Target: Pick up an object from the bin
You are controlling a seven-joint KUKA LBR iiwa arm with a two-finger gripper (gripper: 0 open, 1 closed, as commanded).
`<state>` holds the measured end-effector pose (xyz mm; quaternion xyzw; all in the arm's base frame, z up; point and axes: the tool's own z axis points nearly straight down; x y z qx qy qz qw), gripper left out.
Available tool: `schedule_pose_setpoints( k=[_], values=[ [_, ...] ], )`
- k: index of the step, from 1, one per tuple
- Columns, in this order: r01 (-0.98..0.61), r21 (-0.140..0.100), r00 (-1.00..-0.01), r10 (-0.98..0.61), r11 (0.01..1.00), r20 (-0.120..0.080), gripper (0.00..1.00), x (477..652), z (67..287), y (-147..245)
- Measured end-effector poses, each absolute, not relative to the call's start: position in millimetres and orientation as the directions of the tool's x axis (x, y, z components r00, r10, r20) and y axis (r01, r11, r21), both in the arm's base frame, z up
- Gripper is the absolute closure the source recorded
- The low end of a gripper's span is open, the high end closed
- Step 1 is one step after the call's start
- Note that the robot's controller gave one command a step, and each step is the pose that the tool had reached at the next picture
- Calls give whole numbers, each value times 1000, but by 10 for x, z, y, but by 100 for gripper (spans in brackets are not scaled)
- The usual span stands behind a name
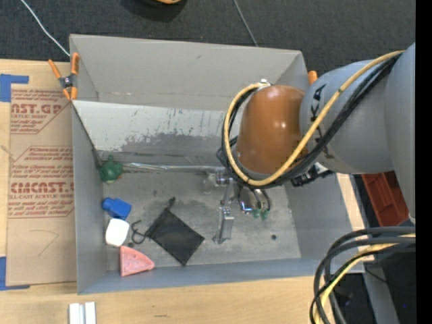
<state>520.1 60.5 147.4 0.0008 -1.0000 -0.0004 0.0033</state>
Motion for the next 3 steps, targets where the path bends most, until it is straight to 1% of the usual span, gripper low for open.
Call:
schedule_pose_setpoints(
  k=[1,2,3],
  values=[
    [0,1,-1000,0,1000,-1,0,5217,1519,602],
    [-48,3,-999,-48,999,8,0,5042,692,1451],
    [-145,2,-990,-145,990,-2,0,4962,1427,1500]
  ],
)
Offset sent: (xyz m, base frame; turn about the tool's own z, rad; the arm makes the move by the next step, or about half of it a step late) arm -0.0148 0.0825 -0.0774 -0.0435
